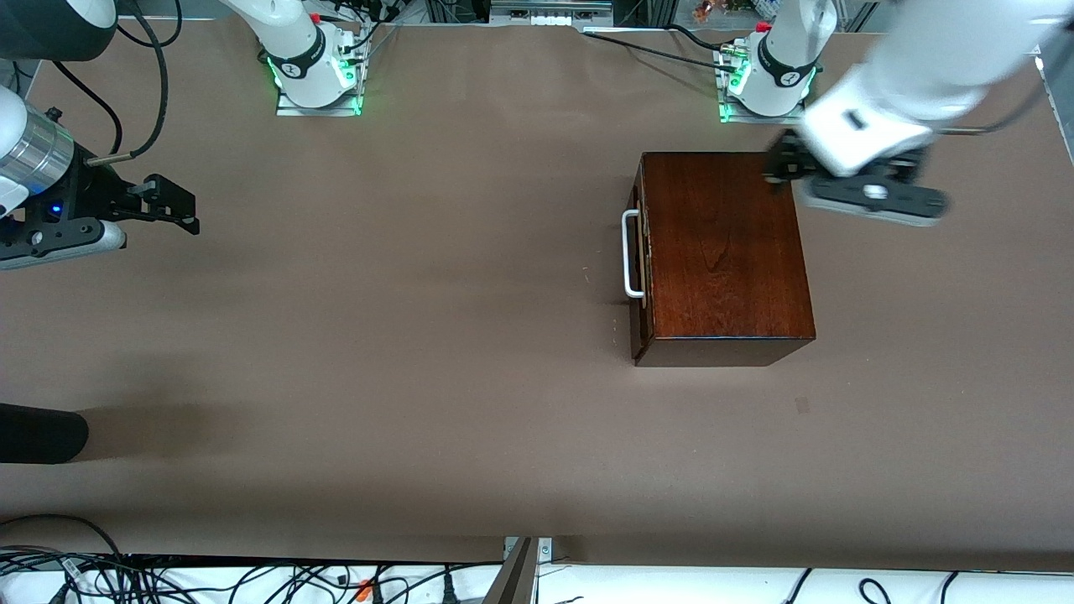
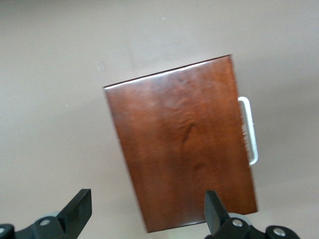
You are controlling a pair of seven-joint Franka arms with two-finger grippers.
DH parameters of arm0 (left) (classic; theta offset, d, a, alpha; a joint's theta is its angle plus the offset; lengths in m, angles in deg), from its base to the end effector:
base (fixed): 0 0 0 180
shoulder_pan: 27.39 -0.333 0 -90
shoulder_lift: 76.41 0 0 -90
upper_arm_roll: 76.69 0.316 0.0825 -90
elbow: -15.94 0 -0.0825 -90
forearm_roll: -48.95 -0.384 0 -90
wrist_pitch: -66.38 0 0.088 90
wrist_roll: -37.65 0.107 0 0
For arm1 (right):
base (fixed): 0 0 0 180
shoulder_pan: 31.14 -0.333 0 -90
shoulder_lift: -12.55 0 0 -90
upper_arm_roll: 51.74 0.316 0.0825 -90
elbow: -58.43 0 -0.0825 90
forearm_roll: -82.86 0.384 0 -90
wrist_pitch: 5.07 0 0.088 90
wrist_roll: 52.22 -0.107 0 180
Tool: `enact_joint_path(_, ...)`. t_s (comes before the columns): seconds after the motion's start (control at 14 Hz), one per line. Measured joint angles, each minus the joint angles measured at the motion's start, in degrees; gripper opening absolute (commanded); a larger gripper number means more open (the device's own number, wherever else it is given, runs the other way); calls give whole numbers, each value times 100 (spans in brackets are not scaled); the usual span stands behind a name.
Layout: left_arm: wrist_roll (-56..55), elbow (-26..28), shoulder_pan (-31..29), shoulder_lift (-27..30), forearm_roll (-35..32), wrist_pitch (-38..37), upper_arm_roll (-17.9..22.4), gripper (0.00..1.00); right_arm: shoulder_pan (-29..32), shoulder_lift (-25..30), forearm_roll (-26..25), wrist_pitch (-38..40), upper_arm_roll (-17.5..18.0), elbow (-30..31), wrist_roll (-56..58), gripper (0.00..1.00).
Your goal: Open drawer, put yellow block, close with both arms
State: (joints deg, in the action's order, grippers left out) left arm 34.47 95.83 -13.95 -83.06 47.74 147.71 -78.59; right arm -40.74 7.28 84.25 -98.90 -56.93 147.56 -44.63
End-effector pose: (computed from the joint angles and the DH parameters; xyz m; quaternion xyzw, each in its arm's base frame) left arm 0.5553 -0.1484 0.6283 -0.9934 0.1047 0.0434 0.0158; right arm 0.5851 0.0499 0.5852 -0.9946 -0.1038 0.0046 0.0081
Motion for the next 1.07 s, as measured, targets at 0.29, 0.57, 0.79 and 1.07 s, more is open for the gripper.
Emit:
enact_joint_path(0.29,367,404,-27,279,225,116,773,100,0,0,0,0,0,0,0,100)
enact_joint_path(0.57,366,841,-27,557,225,477,850,100,0,0,0,0,0,0,0,100)
enact_joint_path(0.79,366,923,-27,613,215,589,892,100,0,-1,0,0,0,0,0,100)
enact_joint_path(1.07,364,1002,-27,613,215,643,908,100,0,-3,0,0,0,0,0,100)
